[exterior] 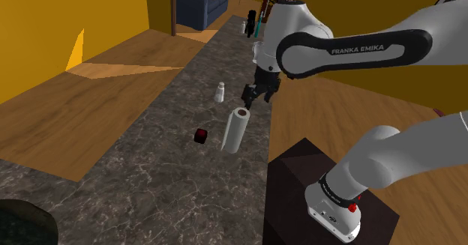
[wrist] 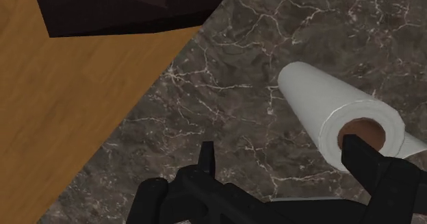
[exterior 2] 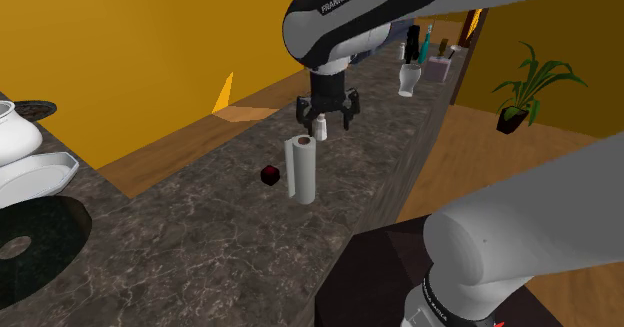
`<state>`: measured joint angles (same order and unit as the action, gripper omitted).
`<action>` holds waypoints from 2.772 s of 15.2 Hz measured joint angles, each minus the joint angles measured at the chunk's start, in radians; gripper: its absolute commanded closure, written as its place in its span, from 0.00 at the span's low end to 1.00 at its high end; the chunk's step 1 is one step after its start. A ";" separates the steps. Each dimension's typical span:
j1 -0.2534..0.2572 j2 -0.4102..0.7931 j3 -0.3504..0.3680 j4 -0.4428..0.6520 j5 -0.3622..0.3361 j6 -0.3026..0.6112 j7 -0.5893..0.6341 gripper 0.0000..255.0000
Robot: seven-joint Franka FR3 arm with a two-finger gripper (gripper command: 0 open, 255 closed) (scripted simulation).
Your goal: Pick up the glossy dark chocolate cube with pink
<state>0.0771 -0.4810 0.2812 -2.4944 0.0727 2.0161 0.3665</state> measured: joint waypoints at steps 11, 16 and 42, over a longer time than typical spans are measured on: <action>-0.050 0.407 0.250 0.168 -0.256 0.479 0.400 0.00; -0.020 0.646 0.278 0.259 -0.500 0.448 0.642 0.00; 0.067 0.872 0.204 0.404 -0.689 0.285 0.789 1.00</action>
<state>0.1438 0.3911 0.4852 -2.0902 -0.6159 2.3015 1.1559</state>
